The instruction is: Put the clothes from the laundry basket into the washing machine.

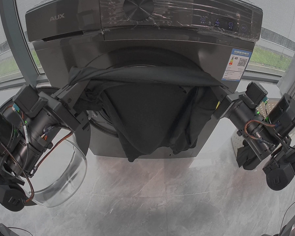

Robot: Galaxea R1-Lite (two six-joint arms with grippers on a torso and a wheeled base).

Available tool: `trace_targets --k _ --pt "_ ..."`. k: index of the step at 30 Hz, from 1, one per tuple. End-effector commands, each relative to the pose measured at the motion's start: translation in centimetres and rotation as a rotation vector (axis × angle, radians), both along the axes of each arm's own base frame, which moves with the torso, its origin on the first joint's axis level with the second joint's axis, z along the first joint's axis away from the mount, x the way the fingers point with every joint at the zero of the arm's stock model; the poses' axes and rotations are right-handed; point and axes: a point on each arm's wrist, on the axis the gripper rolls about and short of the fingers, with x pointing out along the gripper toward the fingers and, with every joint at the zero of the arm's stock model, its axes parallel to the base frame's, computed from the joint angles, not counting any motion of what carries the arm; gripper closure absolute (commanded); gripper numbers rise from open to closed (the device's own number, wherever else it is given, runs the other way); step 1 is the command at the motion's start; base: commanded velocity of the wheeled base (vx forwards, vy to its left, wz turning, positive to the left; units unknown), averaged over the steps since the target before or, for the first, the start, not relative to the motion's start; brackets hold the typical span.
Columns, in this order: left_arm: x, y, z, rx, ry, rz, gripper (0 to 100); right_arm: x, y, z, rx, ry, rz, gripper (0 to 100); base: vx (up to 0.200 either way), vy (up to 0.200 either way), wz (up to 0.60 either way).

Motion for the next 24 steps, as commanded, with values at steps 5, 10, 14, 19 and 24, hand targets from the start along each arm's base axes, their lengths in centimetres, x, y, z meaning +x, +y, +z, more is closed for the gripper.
trace_targets --k 5,10,14,19,24 --pt "-0.4 0.3 1.6 -0.031 -0.053 0.007 100 -0.3 0.3 1.6 0.037 -0.047 0.008 100 0.000 0.000 0.00" --pt "-0.4 0.3 1.6 -0.031 -0.053 0.007 100 -0.4 0.3 1.5 0.037 -0.047 0.008 100 0.000 0.000 0.00" --pt "-0.4 0.2 1.4 -0.027 -0.045 0.002 100 -0.4 0.3 1.4 0.035 -0.043 0.010 100 0.000 0.000 0.00" --pt "-0.9 -0.6 -0.7 0.024 0.043 -0.038 100 -2.0 1.1 -0.9 -0.020 0.040 0.066 100 0.000 0.000 0.00" --pt "0.5 -3.2 -3.7 0.093 0.145 -0.088 100 -4.3 2.5 -3.9 -0.098 0.151 0.158 0 0.000 0.000 0.00"
